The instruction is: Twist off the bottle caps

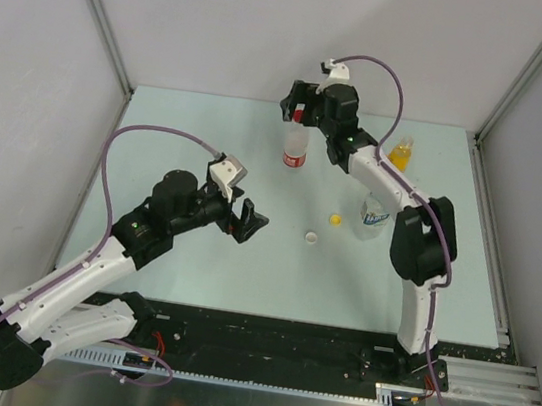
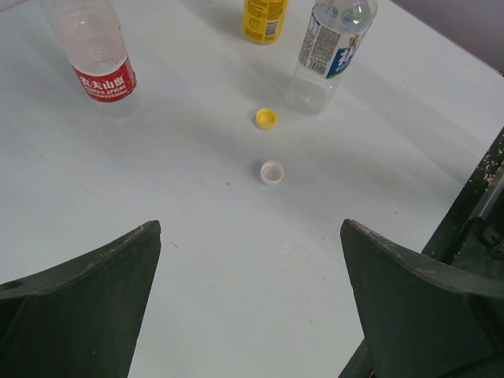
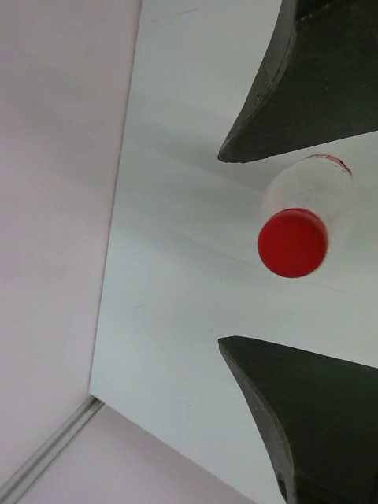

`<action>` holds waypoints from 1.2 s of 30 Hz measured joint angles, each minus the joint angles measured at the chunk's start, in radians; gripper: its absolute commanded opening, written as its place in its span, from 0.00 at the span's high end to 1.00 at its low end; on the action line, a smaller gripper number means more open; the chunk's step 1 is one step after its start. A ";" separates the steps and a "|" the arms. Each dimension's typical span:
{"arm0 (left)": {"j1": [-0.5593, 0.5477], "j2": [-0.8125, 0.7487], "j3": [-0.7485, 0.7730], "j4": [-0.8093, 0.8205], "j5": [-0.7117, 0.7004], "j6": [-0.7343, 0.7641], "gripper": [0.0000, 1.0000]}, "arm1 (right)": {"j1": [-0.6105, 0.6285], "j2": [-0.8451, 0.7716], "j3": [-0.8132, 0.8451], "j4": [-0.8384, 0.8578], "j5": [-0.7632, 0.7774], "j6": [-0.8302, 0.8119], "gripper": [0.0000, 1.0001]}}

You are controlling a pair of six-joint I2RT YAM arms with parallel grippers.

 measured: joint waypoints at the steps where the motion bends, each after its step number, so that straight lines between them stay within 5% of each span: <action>1: 0.000 0.000 0.000 -0.002 -0.003 0.003 0.01 | 0.002 0.021 0.024 -0.013 -0.001 0.002 0.08; 8: 0.000 0.007 0.000 -0.005 -0.022 0.016 0.01 | 0.030 0.072 0.043 -0.075 0.066 -0.030 0.32; 13: 0.000 0.022 0.000 -0.011 -0.023 0.015 0.01 | 0.080 0.072 0.021 -0.052 0.165 -0.107 0.70; 17: 0.000 0.023 0.000 -0.019 -0.025 0.015 0.01 | 0.105 0.072 0.019 -0.034 0.196 -0.130 0.88; 27: 0.000 -0.004 0.000 -0.029 -0.075 0.014 0.01 | 0.082 -0.046 -0.066 -0.101 0.091 -0.111 1.00; 36: 0.000 -0.041 0.001 -0.029 -0.067 0.008 0.01 | -0.002 -0.421 -0.229 -0.167 -0.245 -0.021 1.00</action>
